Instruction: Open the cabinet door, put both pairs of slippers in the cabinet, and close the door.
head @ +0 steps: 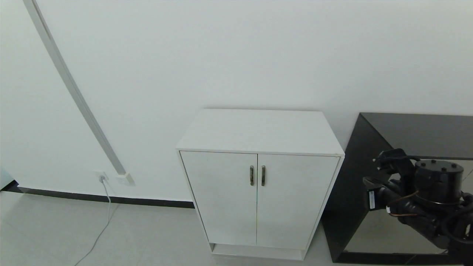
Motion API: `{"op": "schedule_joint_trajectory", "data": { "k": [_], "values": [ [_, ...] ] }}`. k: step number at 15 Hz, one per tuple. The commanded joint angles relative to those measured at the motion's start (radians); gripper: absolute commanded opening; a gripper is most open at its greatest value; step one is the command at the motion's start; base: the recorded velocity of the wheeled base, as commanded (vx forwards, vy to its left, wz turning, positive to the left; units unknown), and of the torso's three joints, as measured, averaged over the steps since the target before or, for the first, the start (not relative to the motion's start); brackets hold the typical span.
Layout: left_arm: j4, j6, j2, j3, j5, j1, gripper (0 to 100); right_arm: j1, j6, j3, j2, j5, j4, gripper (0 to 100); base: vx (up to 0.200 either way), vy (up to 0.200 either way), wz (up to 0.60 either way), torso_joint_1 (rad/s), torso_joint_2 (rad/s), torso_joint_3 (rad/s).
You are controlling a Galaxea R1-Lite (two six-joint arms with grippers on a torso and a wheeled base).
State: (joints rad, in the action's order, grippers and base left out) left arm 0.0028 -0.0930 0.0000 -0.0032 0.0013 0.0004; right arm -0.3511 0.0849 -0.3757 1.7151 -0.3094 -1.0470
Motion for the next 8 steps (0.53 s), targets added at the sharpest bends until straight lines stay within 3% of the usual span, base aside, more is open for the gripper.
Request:
{"op": "schedule_joint_trajectory", "data": {
  "k": [1,8],
  "values": [
    [0.0,-0.001,0.0,0.0,0.0,0.001,0,0.001,0.003,0.084,-0.117,-0.001,-0.001,0,0.0,0.0,0.0,0.0,0.0,0.0],
    [0.0,-0.001,0.0,0.0,0.0,0.001,0,0.001,-0.007,0.336,-0.305,0.006,0.001,0,0.0,0.0,0.0,0.0,0.0,0.0]
  ]
}}
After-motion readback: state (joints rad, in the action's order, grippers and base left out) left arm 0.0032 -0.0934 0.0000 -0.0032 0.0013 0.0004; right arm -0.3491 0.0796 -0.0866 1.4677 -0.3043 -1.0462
